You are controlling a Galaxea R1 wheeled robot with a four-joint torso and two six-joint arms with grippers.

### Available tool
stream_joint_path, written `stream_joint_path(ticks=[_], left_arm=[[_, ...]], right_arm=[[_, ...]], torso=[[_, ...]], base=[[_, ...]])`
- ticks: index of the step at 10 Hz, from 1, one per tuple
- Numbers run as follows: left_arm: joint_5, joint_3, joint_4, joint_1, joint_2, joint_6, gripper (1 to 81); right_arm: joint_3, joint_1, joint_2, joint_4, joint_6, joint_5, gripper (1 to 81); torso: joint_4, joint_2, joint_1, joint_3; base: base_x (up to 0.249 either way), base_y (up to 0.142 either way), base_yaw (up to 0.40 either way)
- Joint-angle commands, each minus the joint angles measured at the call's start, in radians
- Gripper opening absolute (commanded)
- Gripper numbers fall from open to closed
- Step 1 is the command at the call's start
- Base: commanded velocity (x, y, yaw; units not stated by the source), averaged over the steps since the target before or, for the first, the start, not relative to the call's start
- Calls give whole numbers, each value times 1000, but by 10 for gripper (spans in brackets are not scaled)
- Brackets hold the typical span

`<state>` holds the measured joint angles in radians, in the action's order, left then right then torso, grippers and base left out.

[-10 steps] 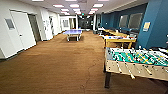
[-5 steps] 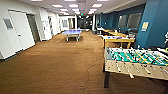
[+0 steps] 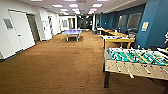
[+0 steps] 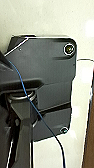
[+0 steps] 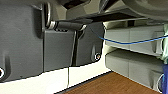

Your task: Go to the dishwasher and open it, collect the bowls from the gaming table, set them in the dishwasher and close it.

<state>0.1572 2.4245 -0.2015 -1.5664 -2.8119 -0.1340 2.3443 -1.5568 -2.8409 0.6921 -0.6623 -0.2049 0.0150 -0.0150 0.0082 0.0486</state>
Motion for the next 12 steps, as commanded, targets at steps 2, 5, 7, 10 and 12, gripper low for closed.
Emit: stream_joint_path(ticks=[2, 5, 7, 10, 12], left_arm=[[-45, 5, 2, 36, 14, -1, 811], [-45, 5, 2, 35, 14, -1, 811], [-44, 5, 4, 35, 14, -1, 811], [-44, 5, 4, 35, 14, -1, 811], [-42, 5, 2, 35, 12, -2, 811]], right_arm=[[-10, 40, 7, 18, 1, 25, 811], [-8, 40, 7, 20, 1, 27, 811], [-8, 42, 4, 20, 1, 27, 811], [-7, 40, 2, 20, 1, 27, 811], [-7, 42, 2, 20, 1, 27, 811]], torso=[[0, 0, -2, 0], [0, 0, -1, 0], [0, 0, -2, 0], [0, 0, -2, 0], [0, 0, -1, 0]], base=[[116, 0, 0], [151, 0, 0], [162, 0, 0], [170, 0, 0], [186, 45, 0]])
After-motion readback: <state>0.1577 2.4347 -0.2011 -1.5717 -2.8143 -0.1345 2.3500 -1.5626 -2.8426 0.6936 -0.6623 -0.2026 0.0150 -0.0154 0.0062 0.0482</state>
